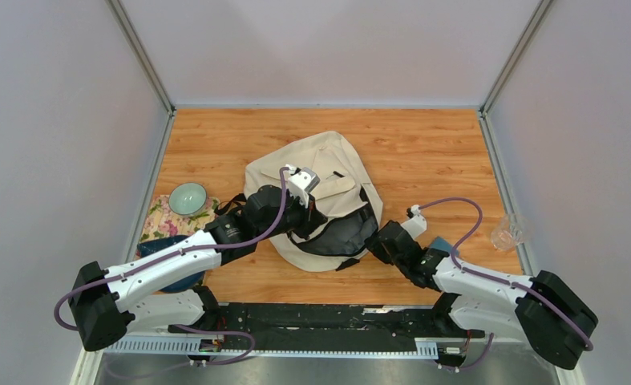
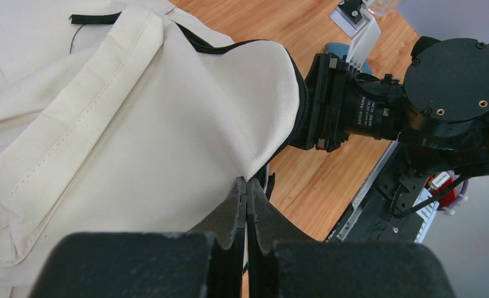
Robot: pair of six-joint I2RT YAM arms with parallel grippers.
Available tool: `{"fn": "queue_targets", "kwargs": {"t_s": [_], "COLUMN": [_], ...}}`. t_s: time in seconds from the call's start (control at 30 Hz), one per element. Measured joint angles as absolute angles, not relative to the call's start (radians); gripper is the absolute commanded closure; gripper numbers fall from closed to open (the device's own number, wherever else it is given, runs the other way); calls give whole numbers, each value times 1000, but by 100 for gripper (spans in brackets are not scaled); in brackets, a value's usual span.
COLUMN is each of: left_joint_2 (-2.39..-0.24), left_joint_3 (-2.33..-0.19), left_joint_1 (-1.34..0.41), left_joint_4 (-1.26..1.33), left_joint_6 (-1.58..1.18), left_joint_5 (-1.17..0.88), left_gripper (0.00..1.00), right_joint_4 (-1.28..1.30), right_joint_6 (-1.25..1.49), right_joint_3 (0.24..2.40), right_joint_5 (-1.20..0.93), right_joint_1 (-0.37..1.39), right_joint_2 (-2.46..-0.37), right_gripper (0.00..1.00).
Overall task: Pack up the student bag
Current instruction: Place the book in the student bag, then zip the student bag at the center of the board.
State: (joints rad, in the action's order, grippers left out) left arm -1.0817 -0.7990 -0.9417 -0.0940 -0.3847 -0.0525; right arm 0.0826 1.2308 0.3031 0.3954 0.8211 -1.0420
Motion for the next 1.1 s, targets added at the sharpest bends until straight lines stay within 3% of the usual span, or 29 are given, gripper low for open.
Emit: {"fn": "queue_targets", "kwargs": {"t_s": [0.27,0.47,1.1], "left_joint_2": [-1082,-1082,-1128], "left_joint_3": [-799,-799,-776], "left_joint_1": [-942,-942,-942], "left_joint_4": [-94,-94,-84], "left_joint_6": [-385,-385,-385], "left_joint_5": [-52,-53,-87], "left_gripper": [100,100,100], "right_joint_4": [31,24,170], "right_joint_6": [1219,1213,1207], "right_joint_3": [303,297,289], "right_joint_5": [382,382,358], "right_joint_1": [815,815,814], "right_joint_2": [-1063,-1053,-820], "right_gripper": [82,100,100]}}
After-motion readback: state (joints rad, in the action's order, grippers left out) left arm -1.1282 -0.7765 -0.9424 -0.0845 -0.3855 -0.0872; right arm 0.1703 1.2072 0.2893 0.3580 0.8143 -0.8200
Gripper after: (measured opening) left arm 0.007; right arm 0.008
